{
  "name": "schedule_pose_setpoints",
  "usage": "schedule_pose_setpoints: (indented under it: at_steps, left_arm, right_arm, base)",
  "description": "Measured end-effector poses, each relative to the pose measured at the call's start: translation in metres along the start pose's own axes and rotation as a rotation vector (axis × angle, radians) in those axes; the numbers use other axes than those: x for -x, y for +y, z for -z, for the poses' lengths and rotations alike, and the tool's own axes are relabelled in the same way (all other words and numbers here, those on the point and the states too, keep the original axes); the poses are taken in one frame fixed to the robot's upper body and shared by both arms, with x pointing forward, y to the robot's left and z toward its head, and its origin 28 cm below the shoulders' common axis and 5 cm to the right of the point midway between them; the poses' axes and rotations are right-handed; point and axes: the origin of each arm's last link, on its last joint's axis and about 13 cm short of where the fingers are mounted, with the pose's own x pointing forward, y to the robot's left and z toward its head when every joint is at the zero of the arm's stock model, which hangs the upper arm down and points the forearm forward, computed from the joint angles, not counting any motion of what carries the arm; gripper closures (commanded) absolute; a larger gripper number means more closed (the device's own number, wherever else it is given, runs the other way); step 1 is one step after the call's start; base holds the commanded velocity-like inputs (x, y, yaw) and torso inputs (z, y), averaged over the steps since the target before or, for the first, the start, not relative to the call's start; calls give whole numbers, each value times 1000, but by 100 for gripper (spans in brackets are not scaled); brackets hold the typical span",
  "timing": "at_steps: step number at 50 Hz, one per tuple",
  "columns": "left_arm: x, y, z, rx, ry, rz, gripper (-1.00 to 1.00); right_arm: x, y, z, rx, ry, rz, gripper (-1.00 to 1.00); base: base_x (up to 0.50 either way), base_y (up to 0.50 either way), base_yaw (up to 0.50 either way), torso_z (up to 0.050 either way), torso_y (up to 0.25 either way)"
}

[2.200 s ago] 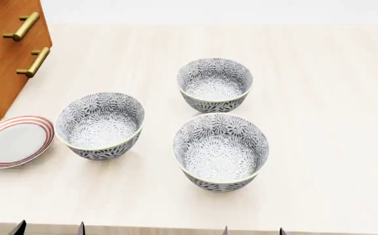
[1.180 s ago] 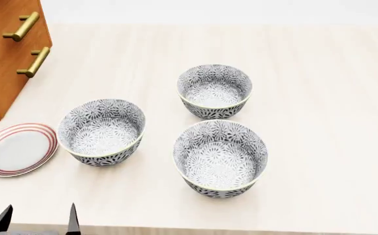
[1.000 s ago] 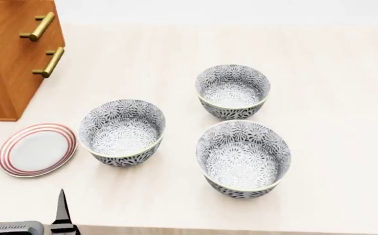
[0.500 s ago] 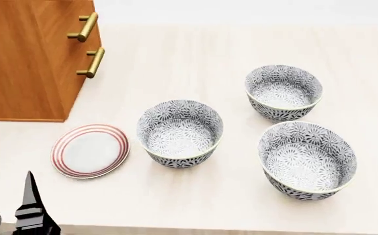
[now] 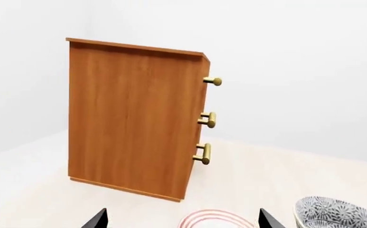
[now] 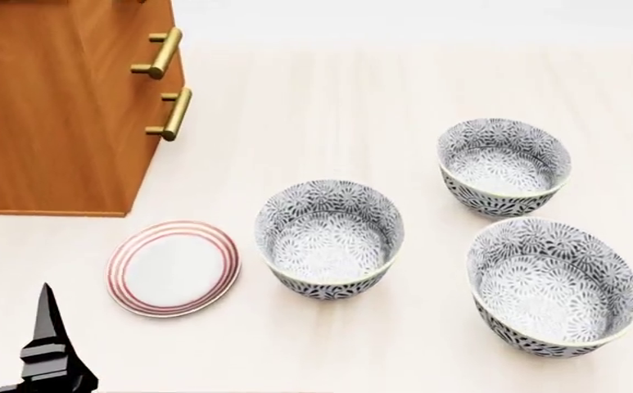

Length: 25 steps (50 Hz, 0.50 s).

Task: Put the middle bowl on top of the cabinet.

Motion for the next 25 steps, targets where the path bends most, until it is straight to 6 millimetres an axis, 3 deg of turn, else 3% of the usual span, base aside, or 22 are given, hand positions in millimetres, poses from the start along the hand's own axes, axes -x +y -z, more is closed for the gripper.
schedule_pose_setpoints:
  at_steps: [4,11,15,25]
  left_arm:
    - [0,0,0,1,0,1,-100]
    - [0,-1,0,2,2,3,-100]
    - [0,-1,0,6,4,6,-100]
    - [1,0,0,4,6,4,-100]
  right_arm:
    - [0,-1,-1,6,-5,6,-100]
    - [1,-2,-3,26,-15,19,-100]
    - [1,-2,-3,41,-14,23,-100]
    - [2,-2,-5,41,-15,32,-100]
  base:
    - [454,0,0,0,0]
    - [0,3,0,0,0]
    - [38,500,0,0,0]
    - [12,0,0,0,0]
